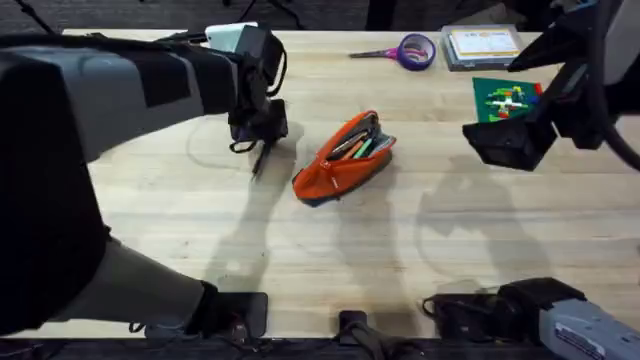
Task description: Unzip the bag, pick up the pens from the table one at a time and place them inside, then zip the bag closed.
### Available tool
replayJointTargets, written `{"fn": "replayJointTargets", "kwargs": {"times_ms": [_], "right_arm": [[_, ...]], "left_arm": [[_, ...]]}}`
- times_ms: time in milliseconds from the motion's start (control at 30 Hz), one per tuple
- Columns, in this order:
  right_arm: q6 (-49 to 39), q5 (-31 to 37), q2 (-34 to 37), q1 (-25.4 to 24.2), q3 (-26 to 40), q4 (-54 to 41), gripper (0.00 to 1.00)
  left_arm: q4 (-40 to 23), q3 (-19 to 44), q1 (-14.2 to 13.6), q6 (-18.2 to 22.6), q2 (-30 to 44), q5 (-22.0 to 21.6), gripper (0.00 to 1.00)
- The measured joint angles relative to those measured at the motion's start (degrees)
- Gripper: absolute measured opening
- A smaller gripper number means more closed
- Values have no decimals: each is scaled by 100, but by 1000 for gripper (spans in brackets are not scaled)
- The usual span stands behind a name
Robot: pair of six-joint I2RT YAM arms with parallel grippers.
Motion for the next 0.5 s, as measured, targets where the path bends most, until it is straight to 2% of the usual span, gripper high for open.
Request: {"fn": "replayJointTargets", "kwargs": {"times_ms": [200, 233, 500], "right_arm": [[-111, 2, 0, 0, 0, -1, 997], [-132, 4, 0, 0, 0, -2, 998], [-149, 4, -1, 0, 0, -2, 998]], "left_arm": [[-32, 391, -164, 68, -52, -23, 43], [-30, 635, -381, 77, -258, -33, 40], [88, 1048, -1052, 111, -1021, -71, 41]]}}
